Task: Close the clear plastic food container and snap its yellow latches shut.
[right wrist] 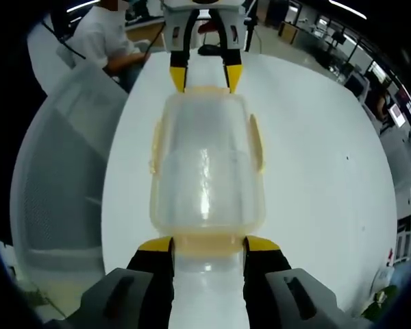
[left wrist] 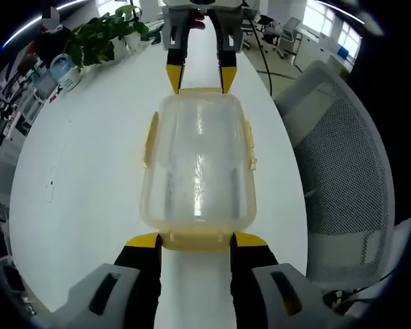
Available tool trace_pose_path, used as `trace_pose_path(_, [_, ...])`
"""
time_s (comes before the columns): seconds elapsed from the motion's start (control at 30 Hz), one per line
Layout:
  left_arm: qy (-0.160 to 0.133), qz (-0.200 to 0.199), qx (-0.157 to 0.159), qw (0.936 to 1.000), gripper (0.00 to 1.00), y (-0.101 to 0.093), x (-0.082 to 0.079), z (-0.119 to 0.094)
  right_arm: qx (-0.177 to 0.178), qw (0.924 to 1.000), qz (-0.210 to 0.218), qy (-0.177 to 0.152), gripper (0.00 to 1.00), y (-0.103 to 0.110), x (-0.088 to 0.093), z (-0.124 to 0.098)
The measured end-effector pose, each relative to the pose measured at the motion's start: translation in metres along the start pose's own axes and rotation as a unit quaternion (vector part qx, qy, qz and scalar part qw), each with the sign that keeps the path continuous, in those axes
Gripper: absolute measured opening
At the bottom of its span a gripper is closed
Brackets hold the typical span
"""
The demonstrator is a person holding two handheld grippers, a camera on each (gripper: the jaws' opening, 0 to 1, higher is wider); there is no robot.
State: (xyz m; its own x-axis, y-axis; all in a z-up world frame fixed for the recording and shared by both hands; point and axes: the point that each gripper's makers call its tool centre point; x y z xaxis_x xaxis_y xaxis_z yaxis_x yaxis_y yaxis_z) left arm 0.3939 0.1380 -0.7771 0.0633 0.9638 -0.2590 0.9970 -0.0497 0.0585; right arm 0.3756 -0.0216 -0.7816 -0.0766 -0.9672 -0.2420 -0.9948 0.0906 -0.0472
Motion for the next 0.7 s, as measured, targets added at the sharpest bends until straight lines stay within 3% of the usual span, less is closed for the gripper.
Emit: trace_pose_path(0.7, [0.0,0.01,0.006,0.9999,0.39,-0.003,-0.026,0.009,-0.001,0.9999,0.005,0.012,0.38,0.004,0.028,-0.005])
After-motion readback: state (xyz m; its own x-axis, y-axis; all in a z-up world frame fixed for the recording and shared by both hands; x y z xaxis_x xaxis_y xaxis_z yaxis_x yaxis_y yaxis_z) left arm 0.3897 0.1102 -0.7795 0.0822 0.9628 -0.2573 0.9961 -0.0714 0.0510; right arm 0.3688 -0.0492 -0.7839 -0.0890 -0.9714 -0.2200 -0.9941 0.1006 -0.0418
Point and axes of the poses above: the point that each gripper's makers call its tool centre point, and the gripper's own axes: z roughly forward along the fingers, y roughly to its left, x roughly out of its underside, and after that the axes turned 8 degrees about y, right-handed
